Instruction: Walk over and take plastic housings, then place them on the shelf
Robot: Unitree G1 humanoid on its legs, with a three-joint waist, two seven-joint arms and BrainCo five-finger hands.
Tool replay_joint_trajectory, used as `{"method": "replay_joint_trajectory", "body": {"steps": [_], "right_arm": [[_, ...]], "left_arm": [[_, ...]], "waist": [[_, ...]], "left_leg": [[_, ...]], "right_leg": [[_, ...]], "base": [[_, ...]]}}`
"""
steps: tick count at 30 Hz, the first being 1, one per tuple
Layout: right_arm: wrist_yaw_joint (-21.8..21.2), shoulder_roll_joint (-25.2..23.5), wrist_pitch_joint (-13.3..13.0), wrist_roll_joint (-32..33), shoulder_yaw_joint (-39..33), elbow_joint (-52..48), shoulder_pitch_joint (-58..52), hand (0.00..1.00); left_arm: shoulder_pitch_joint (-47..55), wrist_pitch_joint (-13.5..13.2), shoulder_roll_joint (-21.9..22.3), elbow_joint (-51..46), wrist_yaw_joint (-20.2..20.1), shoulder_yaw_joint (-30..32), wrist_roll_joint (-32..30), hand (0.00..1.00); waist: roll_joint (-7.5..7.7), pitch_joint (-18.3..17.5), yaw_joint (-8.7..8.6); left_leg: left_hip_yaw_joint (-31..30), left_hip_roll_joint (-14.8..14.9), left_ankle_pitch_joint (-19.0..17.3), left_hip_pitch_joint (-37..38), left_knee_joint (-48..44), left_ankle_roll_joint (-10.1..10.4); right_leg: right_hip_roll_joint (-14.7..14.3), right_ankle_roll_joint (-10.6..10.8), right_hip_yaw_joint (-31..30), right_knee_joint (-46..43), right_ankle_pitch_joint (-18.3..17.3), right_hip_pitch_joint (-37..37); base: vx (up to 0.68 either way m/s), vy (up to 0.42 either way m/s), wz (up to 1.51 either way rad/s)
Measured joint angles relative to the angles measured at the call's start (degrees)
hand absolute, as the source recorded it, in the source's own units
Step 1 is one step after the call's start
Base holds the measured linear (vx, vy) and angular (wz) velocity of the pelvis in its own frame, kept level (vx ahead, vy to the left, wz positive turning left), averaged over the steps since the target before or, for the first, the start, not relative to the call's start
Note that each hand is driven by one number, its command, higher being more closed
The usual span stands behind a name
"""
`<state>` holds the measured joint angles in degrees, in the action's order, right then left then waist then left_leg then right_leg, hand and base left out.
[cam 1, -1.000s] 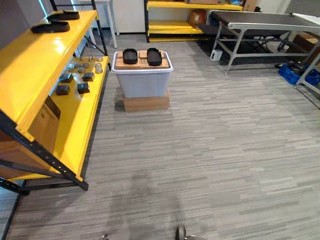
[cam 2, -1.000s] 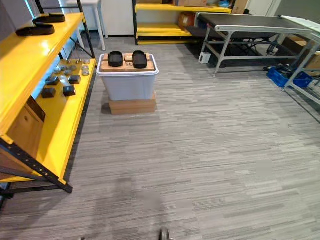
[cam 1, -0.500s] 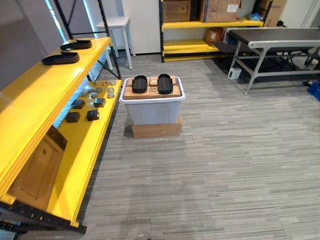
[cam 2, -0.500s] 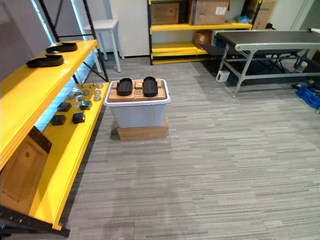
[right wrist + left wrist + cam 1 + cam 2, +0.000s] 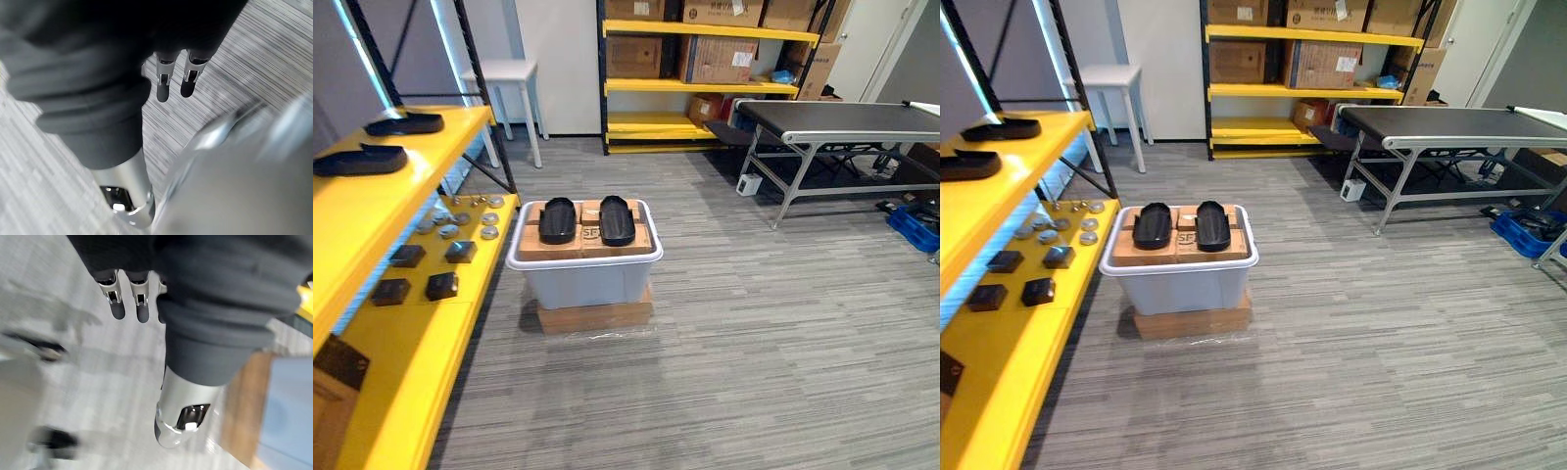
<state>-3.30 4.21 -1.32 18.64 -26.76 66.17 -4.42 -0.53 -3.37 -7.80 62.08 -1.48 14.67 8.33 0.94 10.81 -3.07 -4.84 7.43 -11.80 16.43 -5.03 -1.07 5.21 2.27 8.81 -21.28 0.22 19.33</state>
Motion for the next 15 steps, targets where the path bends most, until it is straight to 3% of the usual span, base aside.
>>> {"method": "replay_joint_trajectory", "body": {"steps": [2, 3, 4, 5, 6, 7, 8, 9, 10, 11, 12, 13, 14, 15], "right_arm": [[0.07, -0.59, 0.01, -0.04, -6.02, -0.24, -0.33, 0.0], [0.08, -0.57, 0.03, -0.04, -6.31, -0.33, -1.05, 0.0], [0.04, -1.01, 0.08, -0.05, -6.47, -0.96, -3.08, 0.0], [0.04, -2.3, 0.14, -0.16, -6.44, -2.54, -4.83, 0.0], [0.05, -2.89, 0.14, -0.27, -6.37, -2.85, -5.27, 0.0], [0.07, -3.0, 0.2, -0.26, -6.43, -2.83, -5.38, 0.0], [0.08, -2.9, 0.19, -0.25, -6.57, -2.65, -5.15, 0.0], [0.08, -2.99, 0.2, -0.25, -6.78, -2.5, -4.74, 0.0], [0.06, -3.02, 0.17, -0.18, -6.94, -2.61, -4.08, 0.0], [0.04, -2.82, 0.15, -0.18, -6.93, -2.69, -3.77, 0.0], [0.08, -2.01, 0.13, -0.18, -7.56, -2.4, -1.45, 0.0], [0.06, -1.79, 0.07, -0.18, -7.93, -2.47, -0.59, 0.0], [0.01, -1.12, -0.01, -0.19, -8.01, -2.78, 0.0, 0.0], [0.34, -1.46, -0.06, -0.27, -6.9, -3.05, 0.46, 0.0]], "left_arm": [[-0.92, -0.28, 3.33, -0.19, 0.0, 2.87, -0.01, 0.0], [-0.73, -0.29, 4.09, -0.25, 0.01, 4.12, 0.01, 0.0], [-0.34, -0.35, 5.58, -1.26, -0.01, 6.69, 0.12, 0.0], [0.46, -0.48, 7.04, -3.58, -0.06, 9.66, 0.56, 0.0], [1.13, -0.5, 7.5, -4.47, -0.15, 10.91, 0.6, 0.0], [2.82, -0.42, 7.67, -5.07, -0.12, 12.28, 1.15, 0.0], [4.61, -0.19, 7.15, -4.48, 0.01, 13.14, 1.74, 0.0], [5.39, -0.03, 6.86, -4.31, 0.02, 13.13, 1.76, 0.0], [7.06, 0.15, 6.53, -3.9, -0.05, 13.72, 2.77, 0.0], [7.58, 0.08, 6.49, -3.83, -0.06, 13.86, 3.33, 0.0], [8.81, 0.18, 6.25, -2.79, -0.15, 13.58, 3.77, 0.0], [9.51, 0.24, 6.29, -2.09, -0.15, 13.57, 3.76, 0.0], [11.11, 0.34, 6.74, -1.63, -0.15, 13.04, 3.76, 0.0], [12.6, 0.42, 6.41, -0.15, -0.15, 12.58, 3.72, 0.0]], "waist": [[-1.7, 0.76, -0.06], [-2.31, 0.58, -0.11], [-3.52, -0.05, -0.72], [-4.21, 0.05, -0.74], [-4.27, 0.05, -0.54], [-4.14, 0.22, 0.19], [-3.59, 0.43, 1.02], [-3.09, 0.51, 1.48], [-1.63, 0.68, 2.84], [-1.39, 0.59, 3.42], [-1.19, 1.43, 4.57], [-1.06, 1.56, 4.6], [-1.82, 0.83, 4.42], [-1.25, 0.0, 5.44]], "left_leg": [[-0.33, 1.53, 1.38, 0.09, -6.15, 1.56], [-0.68, 2.09, 1.53, -0.45, -9.49, 1.95], [-2.09, 3.87, 2.84, -4.13, -20.36, 4.17], [-3.66, 5.39, 8.3, -9.87, -34.7, 8.87], [-4.4, 5.74, 10.44, -13.17, -42.45, 11.35], [-3.66, 6.34, 10.43, -19.51, -56.64, 12.13], [-0.64, 6.95, 9.4, -24.45, -64.33, 11.1], [1.62, 7.03, 7.92, -26.55, -65.43, 9.26], [5.98, 7.01, 4.31, -30.49, -64.06, 6.82], [7.47, 6.93, 2.89, -32.33, -62.48, 6.31], [11.72, 5.12, -0.12, -35.49, -50.41, 6.1], [12.98, 3.92, 0.07, -35.35, -41.66, 5.92], [13.92, 2.22, 2.65, -34.66, -26.41, 4.01], [14.42, 0.47, 9.83, -33.53, -22.0, 1.6]], "right_leg": [[-1.58, -2.01, -0.26, -7.92, -8.74, 0.12], [-2.18, -2.83, 0.39, -8.62, -10.41, -1.14], [-3.25, -3.99, 2.76, -8.15, -12.85, -4.78], [-4.42, -4.87, 4.9, -6.27, -14.86, -9.49], [-5.14, -5.45, 5.45, -5.27, -15.75, -11.8], [-6.65, -5.92, 5.78, -2.42, -16.74, -16.71], [-7.24, -6.01, 5.47, 1.85, -16.77, -22.62], [-7.04, -5.93, 4.96, 4.0, -16.73, -25.32], [-5.95, -5.7, 4.01, 7.8, -16.6, -29.8], [-5.55, -5.53, 3.62, 9.16, -16.5, -31.56], [-3.4, -4.98, 2.22, 12.13, -16.25, -36.17], [-2.2, -4.49, 1.96, 12.18, -16.3, -37.26], [-2.02, -3.68, 1.19, 12.16, -16.29, -37.99], [-0.51, -2.66, -0.68, 12.22, -16.29, -39.67]], "base": [[0.7, -0.324, 0.0], [0.63, -0.287, 0.21], [0.59, -0.254, 0.62], [0.57, -0.226, 0.73], [0.62, -0.181, 0.48], [0.6, -0.107, 0.1], [0.6, -0.089, -0.02], [0.51, -0.041, -0.19], [0.41, -0.015, -0.2], [0.67, 0.073, -0.35], [0.47, 0.082, -0.29], [0.58, 0.163, -0.31], [0.47, 0.181, -0.35], [0.74, 0.238, 0.03]]}}
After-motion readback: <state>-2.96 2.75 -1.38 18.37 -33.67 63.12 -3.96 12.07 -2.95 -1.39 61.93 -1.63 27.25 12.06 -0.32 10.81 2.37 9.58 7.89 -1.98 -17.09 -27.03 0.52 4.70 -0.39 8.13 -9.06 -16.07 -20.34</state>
